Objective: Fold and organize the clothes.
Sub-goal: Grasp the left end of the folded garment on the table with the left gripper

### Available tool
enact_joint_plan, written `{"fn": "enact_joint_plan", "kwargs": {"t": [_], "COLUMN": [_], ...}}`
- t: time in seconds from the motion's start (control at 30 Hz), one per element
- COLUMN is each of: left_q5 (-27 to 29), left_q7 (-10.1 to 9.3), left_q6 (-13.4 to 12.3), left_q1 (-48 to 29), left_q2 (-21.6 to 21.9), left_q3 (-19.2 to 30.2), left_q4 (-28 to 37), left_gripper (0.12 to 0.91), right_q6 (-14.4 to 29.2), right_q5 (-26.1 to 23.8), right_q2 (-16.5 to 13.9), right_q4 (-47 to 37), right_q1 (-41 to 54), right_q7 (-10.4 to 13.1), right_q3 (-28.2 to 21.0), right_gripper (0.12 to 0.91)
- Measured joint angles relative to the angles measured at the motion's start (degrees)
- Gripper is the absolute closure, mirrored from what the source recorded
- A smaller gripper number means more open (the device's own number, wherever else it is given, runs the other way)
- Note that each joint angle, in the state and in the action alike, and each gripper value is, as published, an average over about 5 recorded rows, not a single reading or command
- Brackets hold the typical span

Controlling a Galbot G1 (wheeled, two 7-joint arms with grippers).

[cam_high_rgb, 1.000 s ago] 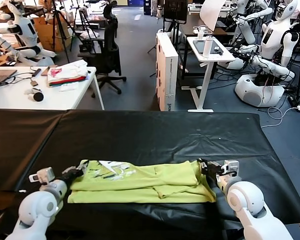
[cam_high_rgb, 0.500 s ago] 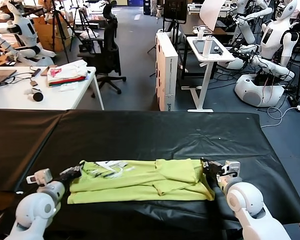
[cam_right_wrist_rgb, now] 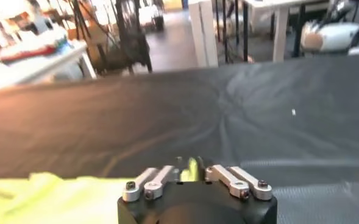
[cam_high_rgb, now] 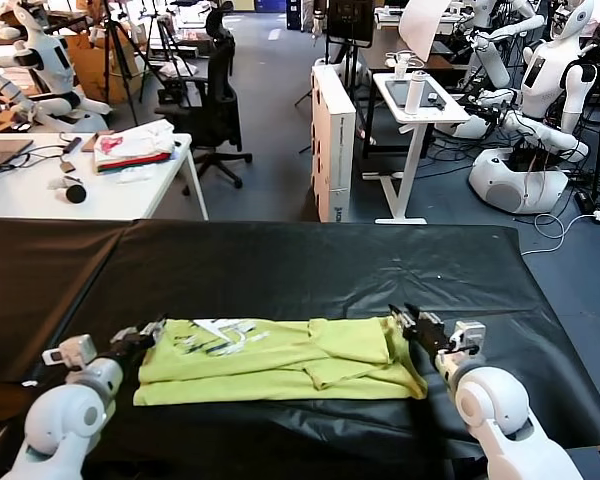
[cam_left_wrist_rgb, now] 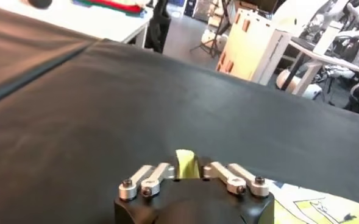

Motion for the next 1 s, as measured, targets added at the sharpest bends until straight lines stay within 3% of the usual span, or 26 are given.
{"fn": "enact_joint_plan", "kwargs": {"t": [0.07,0.17,0.27,0.4,0.53,0.67,1.0], "left_q5": [-2.42,-8.40,-16.37,-23.61,-24.55,-23.35,-21.53], "left_q7": [-0.04,0.90,2.95,6.48,10.12,11.82,12.87], "left_q6": [1.47,5.02,7.97,8.56,8.56,8.56,8.57], "left_q1": [0.67,2.48,5.19,8.86,11.28,12.38,14.00], "left_q2": [1.25,3.72,6.66,10.19,12.24,12.80,12.87], "left_q3": [-0.92,-2.90,-5.48,-9.06,-10.51,-10.55,-10.31], "left_q4": [-0.31,-1.53,-3.07,-4.08,-4.47,-4.43,-3.04], "left_gripper": [0.168,0.129,0.124,0.123,0.123,0.123,0.123], "right_q6": [4.90,13.77,21.64,27.84,31.19,32.77,33.49], "right_q5": [-0.19,-1.07,-1.48,-1.85,-2.33,-2.38,-2.88], "right_q2": [-1.10,-3.16,-5.27,-6.56,-6.18,-5.23,-3.99], "right_q4": [0.46,1.09,2.30,4.68,7.06,8.45,9.07], "right_q1": [-1.08,-3.39,-6.85,-13.39,-19.95,-24.18,-27.18], "right_q7": [-1.48,-3.95,-6.36,-9.34,-11.12,-11.63,-11.77], "right_q3": [0.18,0.79,2.53,6.48,10.70,13.64,16.09], "right_gripper": [0.130,0.120,0.118,0.118,0.118,0.118,0.118]}}
